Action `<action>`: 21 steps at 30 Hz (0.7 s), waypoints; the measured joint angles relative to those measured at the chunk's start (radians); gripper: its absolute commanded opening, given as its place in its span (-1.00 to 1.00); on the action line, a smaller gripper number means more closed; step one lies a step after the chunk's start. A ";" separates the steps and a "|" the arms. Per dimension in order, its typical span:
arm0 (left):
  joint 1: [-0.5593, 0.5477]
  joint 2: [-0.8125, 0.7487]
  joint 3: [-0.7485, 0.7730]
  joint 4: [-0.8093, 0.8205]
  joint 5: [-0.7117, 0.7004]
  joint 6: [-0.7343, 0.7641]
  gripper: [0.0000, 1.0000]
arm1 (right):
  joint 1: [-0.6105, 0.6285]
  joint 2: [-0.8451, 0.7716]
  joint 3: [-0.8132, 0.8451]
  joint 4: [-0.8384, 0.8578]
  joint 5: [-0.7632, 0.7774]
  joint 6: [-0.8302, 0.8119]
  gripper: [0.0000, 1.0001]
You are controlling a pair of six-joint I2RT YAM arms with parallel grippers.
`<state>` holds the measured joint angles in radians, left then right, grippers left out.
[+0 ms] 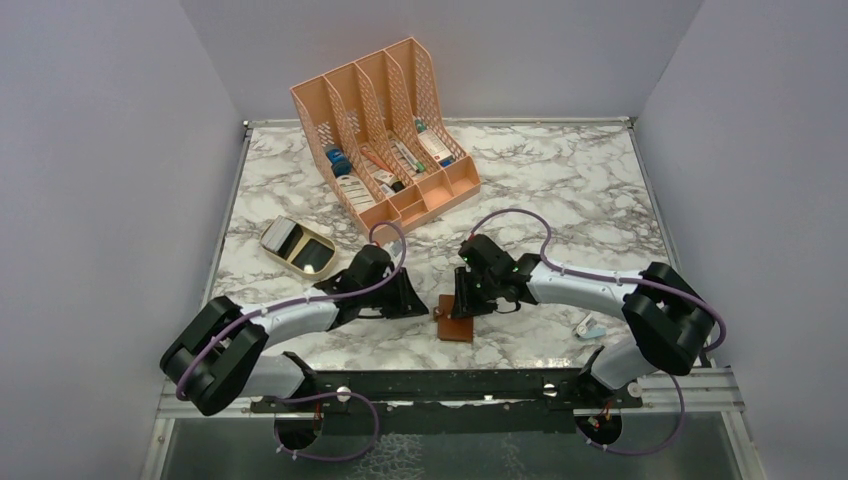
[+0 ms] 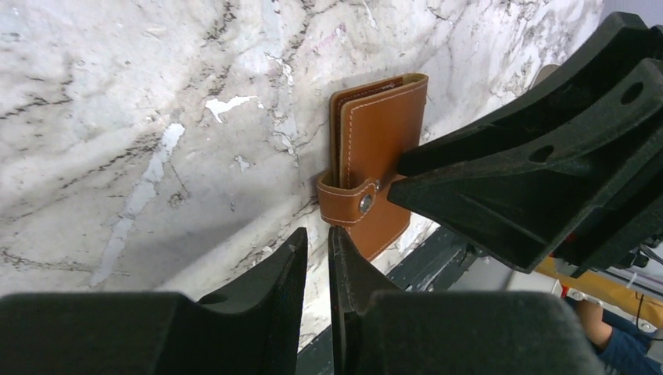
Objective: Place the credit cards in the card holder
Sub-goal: Close the card holder at the center of the board.
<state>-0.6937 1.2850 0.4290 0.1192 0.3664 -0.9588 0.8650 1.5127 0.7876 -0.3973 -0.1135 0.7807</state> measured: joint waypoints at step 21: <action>-0.029 0.133 0.049 0.120 0.035 -0.005 -0.68 | 0.063 -0.077 -0.072 0.075 0.088 -0.012 -0.43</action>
<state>-0.7223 1.4178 0.4778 0.2390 0.4015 -0.9638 0.9283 1.4361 0.7155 -0.3222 -0.0254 0.7685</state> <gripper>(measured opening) 0.166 0.279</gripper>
